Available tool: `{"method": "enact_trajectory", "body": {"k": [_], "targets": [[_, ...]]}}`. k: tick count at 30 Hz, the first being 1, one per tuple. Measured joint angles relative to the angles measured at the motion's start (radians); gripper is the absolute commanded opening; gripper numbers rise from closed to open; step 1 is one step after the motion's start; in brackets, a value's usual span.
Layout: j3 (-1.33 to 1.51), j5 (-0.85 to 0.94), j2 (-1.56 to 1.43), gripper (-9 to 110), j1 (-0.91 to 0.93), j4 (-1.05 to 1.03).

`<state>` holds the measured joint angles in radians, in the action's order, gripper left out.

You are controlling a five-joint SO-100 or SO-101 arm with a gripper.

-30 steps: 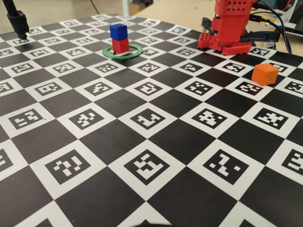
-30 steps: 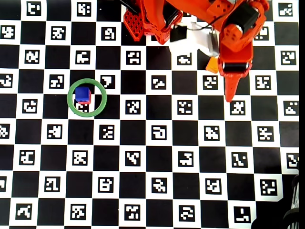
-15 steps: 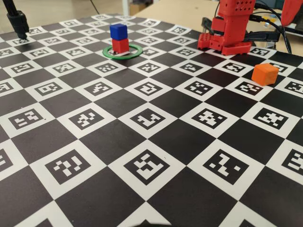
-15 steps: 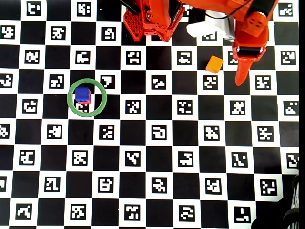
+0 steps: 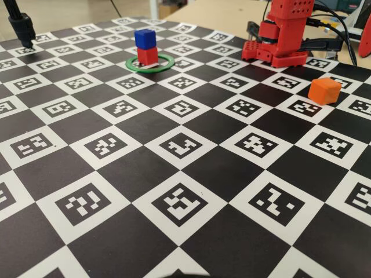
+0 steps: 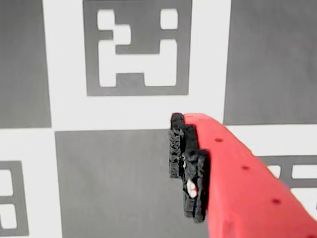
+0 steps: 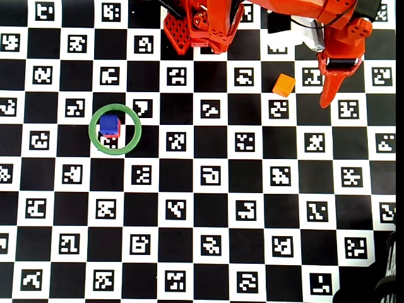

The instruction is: Grab the red cube then put it in the green circle then put the blue cube on top and finally the orange cube on top

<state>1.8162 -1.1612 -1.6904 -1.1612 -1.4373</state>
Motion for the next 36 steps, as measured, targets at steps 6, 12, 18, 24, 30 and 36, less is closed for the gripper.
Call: {"method": "enact_trajectory", "body": {"k": [6, 12, 18, 24, 30, 36], "targets": [[0.029, 0.011, 0.0, 53, 0.052, 0.017], [0.11, 0.055, 0.0, 53, 0.086, 0.04], [0.216, 0.095, 0.0, 52, 0.074, 0.118], [0.331, 0.095, -0.028, 50, 0.038, 0.245], [0.417, 0.097, -0.117, 49, 0.037, 0.33], [0.471, 0.126, -0.173, 49, 0.064, 0.371]]}}
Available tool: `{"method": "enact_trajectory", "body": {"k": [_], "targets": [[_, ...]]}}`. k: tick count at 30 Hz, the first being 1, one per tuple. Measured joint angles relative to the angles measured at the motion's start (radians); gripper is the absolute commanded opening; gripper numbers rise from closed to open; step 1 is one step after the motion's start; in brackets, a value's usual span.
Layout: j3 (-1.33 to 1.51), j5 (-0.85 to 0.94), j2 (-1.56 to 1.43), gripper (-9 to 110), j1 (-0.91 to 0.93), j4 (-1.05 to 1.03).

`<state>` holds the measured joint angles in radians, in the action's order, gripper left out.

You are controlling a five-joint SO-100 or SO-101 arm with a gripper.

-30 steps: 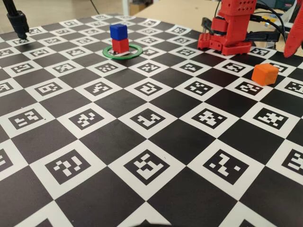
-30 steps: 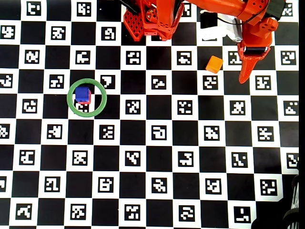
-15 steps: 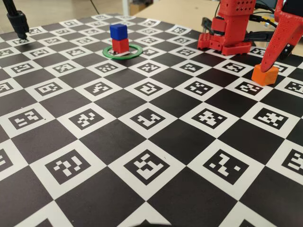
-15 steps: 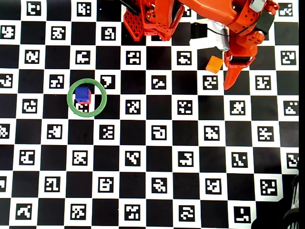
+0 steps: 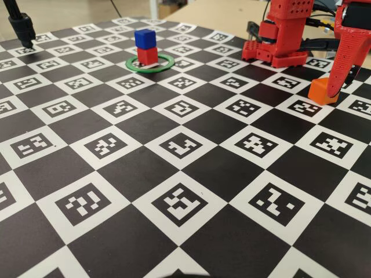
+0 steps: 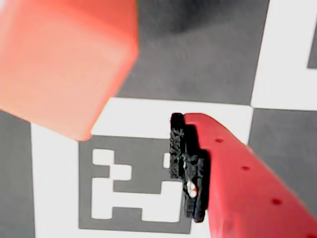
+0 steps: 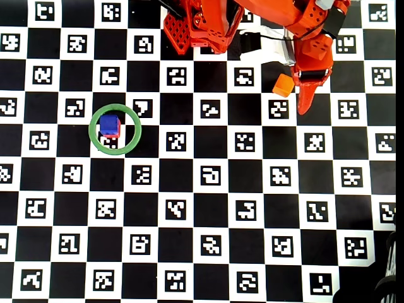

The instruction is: Grab the red cube then put it in the green circle then put the blue cube on top and finally the orange cube on top

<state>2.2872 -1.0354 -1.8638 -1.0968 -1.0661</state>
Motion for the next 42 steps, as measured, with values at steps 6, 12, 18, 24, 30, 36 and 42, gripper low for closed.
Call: {"method": "enact_trajectory", "body": {"k": [6, 12, 18, 24, 30, 36, 42], "targets": [[0.012, 0.018, -0.02, 49, 0.005, 0.002], [0.06, 0.034, -0.02, 49, 0.012, 0.026], [0.087, 0.034, -0.032, 49, 0.014, 0.066], [0.089, 0.023, -0.032, 49, 0.014, 0.086], [0.089, -0.008, -0.032, 50, 0.014, 0.075], [0.089, -0.015, -0.032, 49, 0.014, 0.072], [0.089, -0.04, -0.032, 50, 0.012, 0.066]]}}
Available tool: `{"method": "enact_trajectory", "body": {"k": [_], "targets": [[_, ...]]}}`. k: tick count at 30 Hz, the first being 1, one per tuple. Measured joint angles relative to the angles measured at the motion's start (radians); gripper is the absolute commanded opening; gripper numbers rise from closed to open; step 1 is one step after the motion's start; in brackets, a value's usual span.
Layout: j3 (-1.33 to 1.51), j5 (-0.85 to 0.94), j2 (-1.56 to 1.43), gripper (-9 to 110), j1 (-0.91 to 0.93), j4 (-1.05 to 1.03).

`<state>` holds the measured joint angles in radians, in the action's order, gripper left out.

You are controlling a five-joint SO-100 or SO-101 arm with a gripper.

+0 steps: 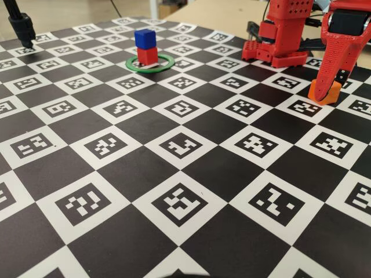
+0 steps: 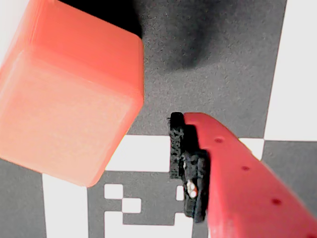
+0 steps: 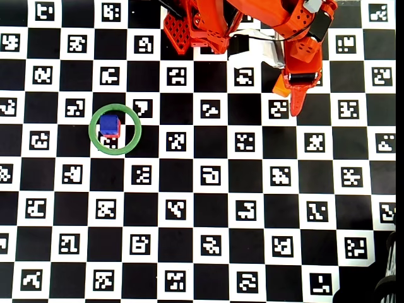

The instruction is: Grab the red cube then put it in the green circle then put the blue cube on top and finally the orange cube on top

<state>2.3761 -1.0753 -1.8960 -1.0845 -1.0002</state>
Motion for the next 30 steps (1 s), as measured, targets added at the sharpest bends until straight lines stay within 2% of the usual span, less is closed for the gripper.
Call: {"method": "enact_trajectory", "body": {"k": [23, 30], "targets": [[-0.052, -0.206, 0.069, 53, -0.044, 0.008], [-0.084, -0.222, 0.13, 53, 0.002, 0.008]]}}
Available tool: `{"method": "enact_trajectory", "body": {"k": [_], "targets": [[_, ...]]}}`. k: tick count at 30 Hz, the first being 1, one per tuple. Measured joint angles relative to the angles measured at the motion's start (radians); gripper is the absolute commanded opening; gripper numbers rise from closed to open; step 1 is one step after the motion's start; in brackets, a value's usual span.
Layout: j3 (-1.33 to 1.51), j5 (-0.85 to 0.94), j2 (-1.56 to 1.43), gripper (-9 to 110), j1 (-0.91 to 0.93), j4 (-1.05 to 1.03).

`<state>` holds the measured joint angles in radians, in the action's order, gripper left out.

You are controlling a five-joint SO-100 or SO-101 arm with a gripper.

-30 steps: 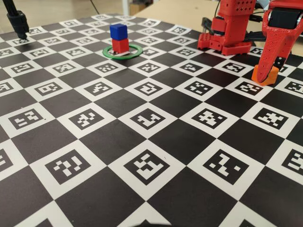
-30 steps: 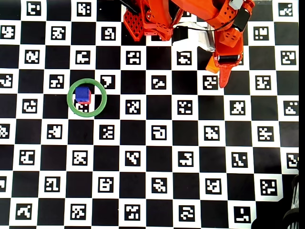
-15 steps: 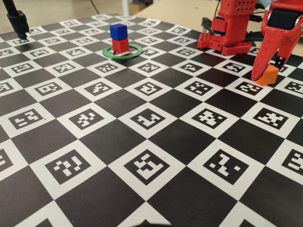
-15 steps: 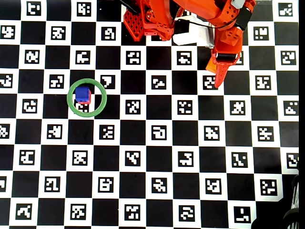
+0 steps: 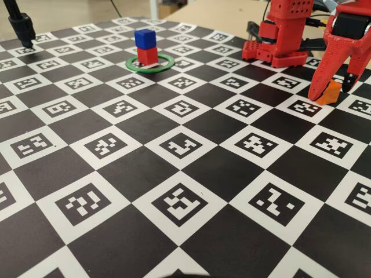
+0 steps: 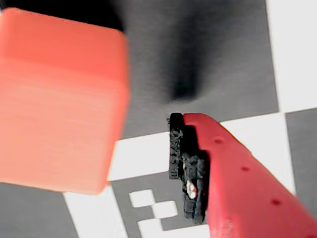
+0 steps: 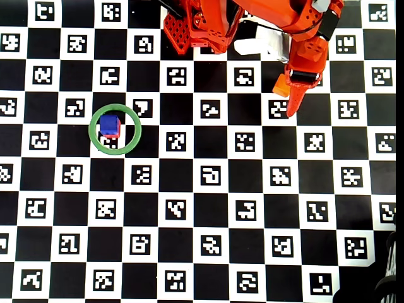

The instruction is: Grab the red cube then put it in the green circle then put the blue cube on top and finally the orange cube on top

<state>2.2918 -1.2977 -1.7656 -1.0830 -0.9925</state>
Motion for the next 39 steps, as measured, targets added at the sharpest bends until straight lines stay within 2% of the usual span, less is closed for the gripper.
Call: {"method": "enact_trajectory", "body": {"k": [24, 39], "targets": [[0.005, 0.029, 0.002, 49, 0.109, 0.095], [0.005, 0.061, 0.02, 51, 0.098, 0.078]]}}
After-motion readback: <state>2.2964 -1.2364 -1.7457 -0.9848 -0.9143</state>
